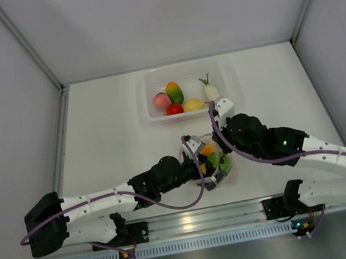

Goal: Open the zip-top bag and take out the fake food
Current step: Pick up the fake fruit from the zipper food storage bag.

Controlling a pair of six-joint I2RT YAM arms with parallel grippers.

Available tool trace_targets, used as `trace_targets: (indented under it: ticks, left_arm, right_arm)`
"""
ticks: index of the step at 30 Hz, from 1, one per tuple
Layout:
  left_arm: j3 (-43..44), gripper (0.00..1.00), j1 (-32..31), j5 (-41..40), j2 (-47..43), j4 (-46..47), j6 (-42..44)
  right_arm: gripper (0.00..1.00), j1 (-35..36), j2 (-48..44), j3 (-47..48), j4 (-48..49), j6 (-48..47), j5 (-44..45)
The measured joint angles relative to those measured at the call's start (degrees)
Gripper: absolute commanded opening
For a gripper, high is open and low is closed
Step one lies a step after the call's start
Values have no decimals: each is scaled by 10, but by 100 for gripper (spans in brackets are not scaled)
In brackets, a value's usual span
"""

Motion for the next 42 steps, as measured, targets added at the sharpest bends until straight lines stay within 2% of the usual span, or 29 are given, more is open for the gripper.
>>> trace_targets:
  ticks: [10,15,26,42]
  left_arm:
    - [1,0,1,137,20,1,61]
    - [1,0,2,161,20,11,73]
    - [-16,0,1,70,-62,14,95]
    - [-44,0,-6,-24,-71,21,113]
  right_arm:
    - [0,0,3,7,-14,-11,-21]
    - [0,0,16,33,-22,-16,-23]
    - [0,0,27,33,-28,-18,-14]
    - [0,5,26,33,-43,-11,11]
